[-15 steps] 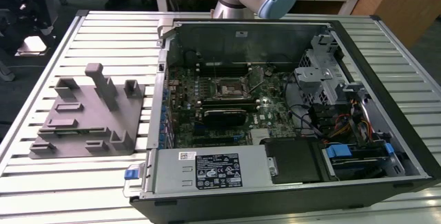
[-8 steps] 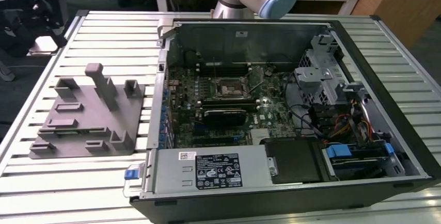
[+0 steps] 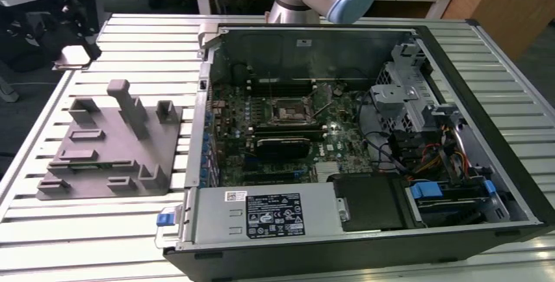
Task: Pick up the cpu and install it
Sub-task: 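Pick up the cpu and move it towards the insertion slot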
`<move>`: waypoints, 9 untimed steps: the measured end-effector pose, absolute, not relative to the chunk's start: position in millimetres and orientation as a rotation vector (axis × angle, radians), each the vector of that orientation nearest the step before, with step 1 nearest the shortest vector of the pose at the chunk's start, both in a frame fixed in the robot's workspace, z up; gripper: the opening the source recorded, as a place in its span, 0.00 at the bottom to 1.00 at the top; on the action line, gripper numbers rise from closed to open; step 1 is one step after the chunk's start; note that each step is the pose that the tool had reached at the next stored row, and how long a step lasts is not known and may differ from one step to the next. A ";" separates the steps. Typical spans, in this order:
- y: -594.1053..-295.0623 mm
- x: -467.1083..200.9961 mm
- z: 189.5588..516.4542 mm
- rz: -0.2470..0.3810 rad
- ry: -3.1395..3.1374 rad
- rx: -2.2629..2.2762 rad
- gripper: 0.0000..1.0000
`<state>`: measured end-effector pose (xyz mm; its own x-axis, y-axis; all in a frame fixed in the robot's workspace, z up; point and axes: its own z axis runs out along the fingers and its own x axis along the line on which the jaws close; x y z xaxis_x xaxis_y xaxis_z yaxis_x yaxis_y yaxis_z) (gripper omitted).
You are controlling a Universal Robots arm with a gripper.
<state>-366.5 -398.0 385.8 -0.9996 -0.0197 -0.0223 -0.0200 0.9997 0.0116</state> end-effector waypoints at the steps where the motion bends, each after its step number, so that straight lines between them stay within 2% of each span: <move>1: -398.0 -363.8 385.8 0.018 3.119 -0.031 0.53; 9: -397.9 -344.2 385.8 0.019 3.119 -0.031 0.53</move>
<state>-344.2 -397.9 385.8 -0.9996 -0.0196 -0.0223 -0.0199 0.9997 0.0117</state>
